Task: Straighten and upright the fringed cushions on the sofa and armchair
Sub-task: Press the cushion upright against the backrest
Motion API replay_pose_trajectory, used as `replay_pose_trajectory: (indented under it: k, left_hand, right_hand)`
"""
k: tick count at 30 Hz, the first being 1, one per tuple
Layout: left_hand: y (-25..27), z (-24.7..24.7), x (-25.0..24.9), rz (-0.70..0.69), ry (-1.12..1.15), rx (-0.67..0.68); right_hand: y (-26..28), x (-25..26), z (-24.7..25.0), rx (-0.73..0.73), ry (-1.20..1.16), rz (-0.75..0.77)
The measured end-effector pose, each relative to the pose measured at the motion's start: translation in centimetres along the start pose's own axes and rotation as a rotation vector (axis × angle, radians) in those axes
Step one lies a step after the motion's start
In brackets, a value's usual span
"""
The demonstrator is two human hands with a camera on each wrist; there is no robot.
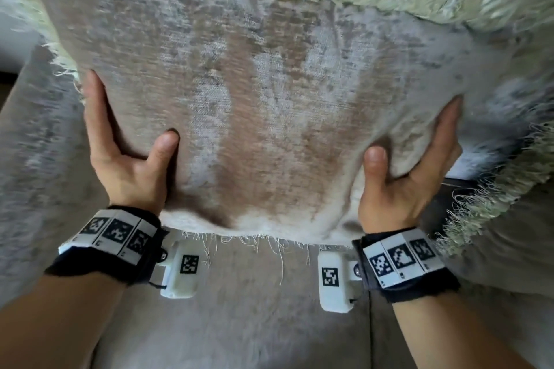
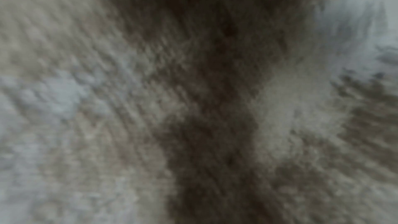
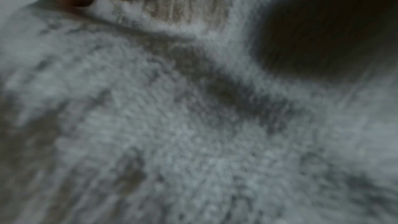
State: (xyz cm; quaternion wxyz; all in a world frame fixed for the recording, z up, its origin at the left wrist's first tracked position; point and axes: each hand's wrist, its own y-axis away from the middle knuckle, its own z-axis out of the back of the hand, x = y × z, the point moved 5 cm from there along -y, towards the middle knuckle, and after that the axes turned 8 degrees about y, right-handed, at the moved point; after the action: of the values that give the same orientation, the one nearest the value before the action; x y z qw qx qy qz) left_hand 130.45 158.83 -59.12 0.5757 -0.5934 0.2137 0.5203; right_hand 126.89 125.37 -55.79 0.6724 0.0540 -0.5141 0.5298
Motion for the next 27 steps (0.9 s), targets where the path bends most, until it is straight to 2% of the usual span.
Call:
replay_pose_trajectory:
  k: [5,9,13,16,18,20,24,27]
  left_hand:
    - [-0.3,-1.0,1.7,0.092,0.058,0.009]
    - [0.6,-0.2,2.1,0.199,-0.052,-0.027]
    - [1.1,1.6,-0.3,0.294,-0.157,-0.086]
    - [0.4,3.8,-2.5,0.375,-0.188,-0.029]
    - [-0.3,6.6,-5.0,0.449,-0.305,0.073]
    - [-0.7,10.0,-8.0,0.518,-0.387,0.150]
    - [-0.2,19.3,-15.9,0.664,-0.557,0.203]
    - [2.2,28.0,-22.7,0.776,-0.675,0.183]
  right_hand:
    - [-0.3,-1.3,-1.8,0.028,0.027,-0.051]
    - [-0.2,-1.0,-1.2,0.038,0.056,-0.043]
    - [-0.8,3.0,1.0,-0.053,0.186,0.077]
    - [-1.3,7.7,1.2,-0.043,0.239,0.175]
    - [-1.4,11.9,-0.6,0.130,0.185,0.238]
    - [-0.8,16.4,-2.9,0.388,0.175,0.322]
    - [2.7,27.0,-6.3,0.898,0.241,0.580]
    - [6.8,36.3,-6.8,1.197,0.257,0.789]
